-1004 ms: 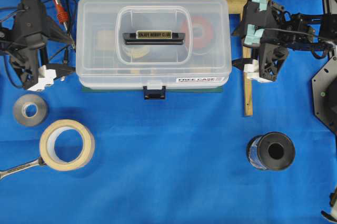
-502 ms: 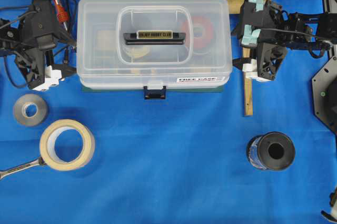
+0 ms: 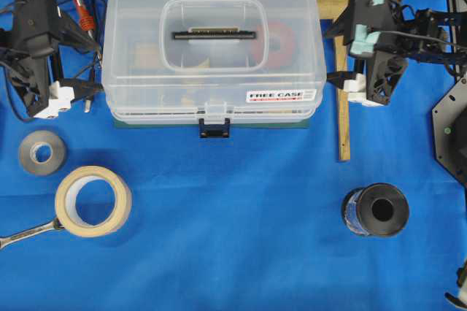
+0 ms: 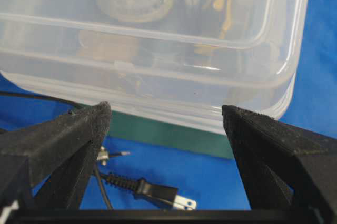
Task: Open the tool box with both arms.
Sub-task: 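Lift the lid with both grippers and swing it back past vertical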
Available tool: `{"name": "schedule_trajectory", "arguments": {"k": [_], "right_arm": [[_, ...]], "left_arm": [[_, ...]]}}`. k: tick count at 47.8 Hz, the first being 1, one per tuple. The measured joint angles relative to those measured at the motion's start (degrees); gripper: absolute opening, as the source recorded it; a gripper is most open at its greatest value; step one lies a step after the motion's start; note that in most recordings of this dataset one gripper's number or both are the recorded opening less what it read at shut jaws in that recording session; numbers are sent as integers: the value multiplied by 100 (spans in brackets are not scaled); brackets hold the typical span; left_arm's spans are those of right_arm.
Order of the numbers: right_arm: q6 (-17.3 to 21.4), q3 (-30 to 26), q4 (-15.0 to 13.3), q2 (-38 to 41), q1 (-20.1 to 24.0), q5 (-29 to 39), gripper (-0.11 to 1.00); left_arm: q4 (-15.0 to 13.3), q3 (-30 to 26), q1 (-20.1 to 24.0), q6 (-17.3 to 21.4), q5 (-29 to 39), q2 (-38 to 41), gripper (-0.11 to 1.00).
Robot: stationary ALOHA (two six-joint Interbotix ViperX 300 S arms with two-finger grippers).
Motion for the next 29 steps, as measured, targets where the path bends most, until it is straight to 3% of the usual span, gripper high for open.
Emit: {"name": "schedule_trajectory", "arguments": {"k": [13,29], "right_arm": [[0,-53,-26,-308,-255,-18,86],[0,-62,-18,-404,-747,-545,86]], "left_arm": [[0,-26,413,-9,0,-343,92],[9,-44,1020,88,-246,-606,92]]}}
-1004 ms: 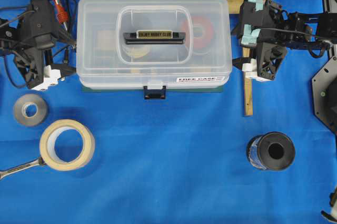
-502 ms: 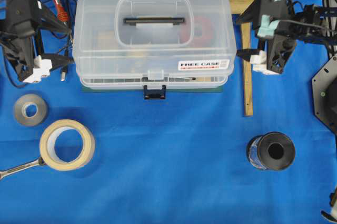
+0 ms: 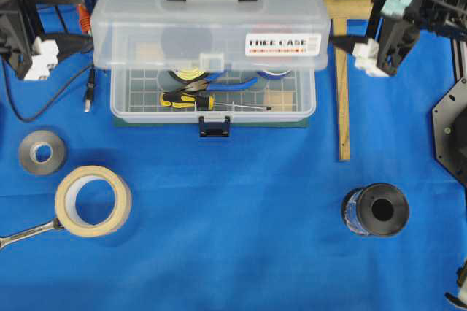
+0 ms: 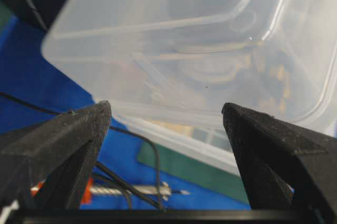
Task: Open the tool box with both arms.
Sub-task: 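Lift the lid with both grippers and swing it back past vertical, then release the lid and raise both grippers away from the box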
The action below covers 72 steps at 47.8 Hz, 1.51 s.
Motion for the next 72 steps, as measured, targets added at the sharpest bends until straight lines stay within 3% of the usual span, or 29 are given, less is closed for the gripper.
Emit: {"name": "schedule_trajectory", "arguments": {"k": [39,57,72], "right_arm": [[9,-519,-9,729,-1160,-817,86],[18,-773,-18,1072,-1582,-984,86],[53,-782,-9,1072,-1696,-993,86]], "left_arm": [[0,-325,1494,1055,-1169,747,92],[0,-615,2101,1081,-1318,1468,92],[0,-589,2232,1081,-1310,1433,92]]}}
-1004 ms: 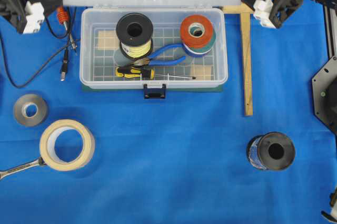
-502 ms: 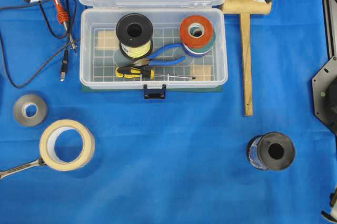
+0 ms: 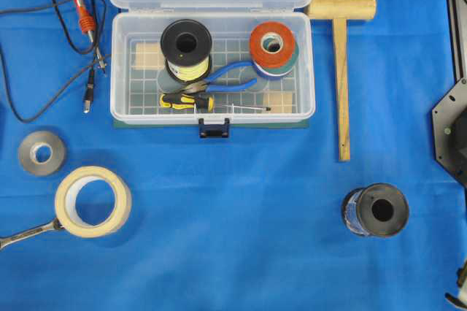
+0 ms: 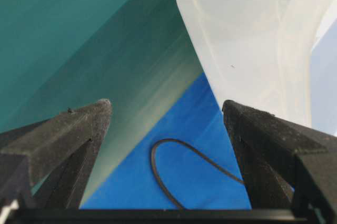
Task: Open the tool box with both arms.
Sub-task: 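Release the lid and raise both grippers away from the box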
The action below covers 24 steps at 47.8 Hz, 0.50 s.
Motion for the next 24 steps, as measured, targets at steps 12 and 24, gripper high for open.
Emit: {"name": "schedule_trajectory", "arguments": {"k": [12,24], "right_arm": [[35,185,9,-475,-176,158,86],[35,510,18,-1072,-308,396,86]], "left_arm": [[-9,360,158,18,26,-571,92],[-9,712,237,18,193,-1362,92]]}}
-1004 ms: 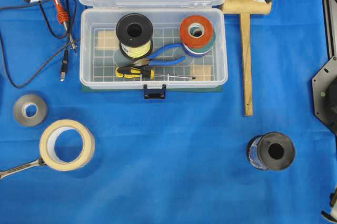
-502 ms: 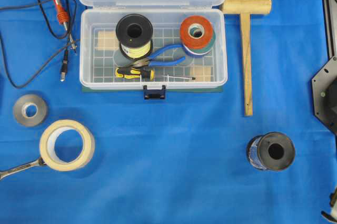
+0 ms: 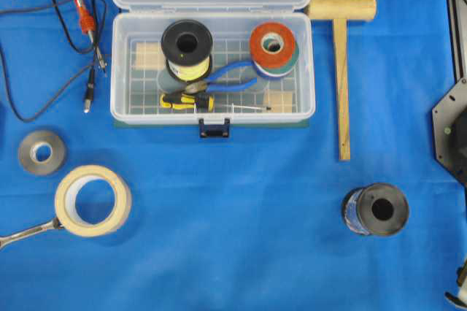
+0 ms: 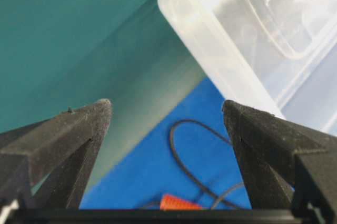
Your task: Open the tool box with both arms.
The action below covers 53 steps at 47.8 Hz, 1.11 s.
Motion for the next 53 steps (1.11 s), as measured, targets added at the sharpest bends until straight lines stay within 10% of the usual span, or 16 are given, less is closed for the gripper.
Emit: {"name": "schedule_trajectory", "arguments": {"k": [18,53], "right_arm": [[26,132,97,-246,308,237,86],[26,378,334,-457,3639,694,86]], "left_arm": [[-9,167,-457,-308,571,-712,92],[-70,598,-4377,-1230,940,-1397,92]]}}
